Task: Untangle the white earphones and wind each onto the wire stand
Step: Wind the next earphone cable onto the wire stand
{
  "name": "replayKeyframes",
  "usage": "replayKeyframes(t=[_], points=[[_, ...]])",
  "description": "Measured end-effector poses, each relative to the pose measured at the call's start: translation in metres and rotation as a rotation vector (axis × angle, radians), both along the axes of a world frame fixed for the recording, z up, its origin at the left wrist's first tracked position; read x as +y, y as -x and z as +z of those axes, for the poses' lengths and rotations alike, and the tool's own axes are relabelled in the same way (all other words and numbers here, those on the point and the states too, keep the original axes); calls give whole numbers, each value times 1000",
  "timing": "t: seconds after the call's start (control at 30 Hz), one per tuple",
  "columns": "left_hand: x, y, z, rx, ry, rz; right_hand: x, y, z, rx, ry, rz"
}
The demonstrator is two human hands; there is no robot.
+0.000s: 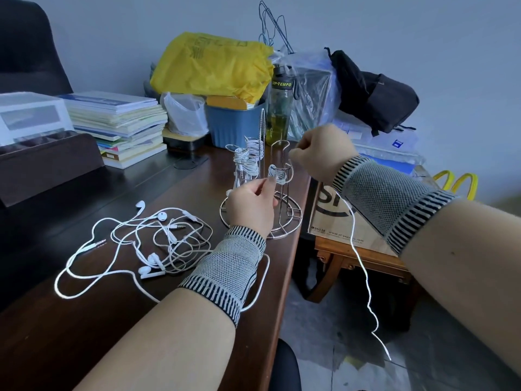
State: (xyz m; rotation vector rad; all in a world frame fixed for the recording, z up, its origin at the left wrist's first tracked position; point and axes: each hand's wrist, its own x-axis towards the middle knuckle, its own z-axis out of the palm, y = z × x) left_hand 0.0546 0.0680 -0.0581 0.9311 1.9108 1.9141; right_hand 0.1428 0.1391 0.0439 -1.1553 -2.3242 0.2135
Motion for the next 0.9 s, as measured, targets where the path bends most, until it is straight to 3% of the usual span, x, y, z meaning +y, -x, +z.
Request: replayKeyframes(t=[0.2,0.33,0.47,0.53,0.67,0.77,0.9], points=[[0,0,1,10,-6,2,-14,29,11,-217,-27,160],[2,2,-1,27,8,11,-34,27,7,-496,-298,229],[3,3,-3,55,26,15,-38,14,-6,-612,-519,255],[4,3,-3,53,17,2,-38,7,-18,-538,-598,247],[2,1,-2,54,-27,-24,-29,-11,-49,-152,-622,299],[-1,1,-3,95,-32,-18,-22,-22,-62,79,-512,273],[-3,0,-1,7,-29,-17,-11,-36,-69,146,-287,173]])
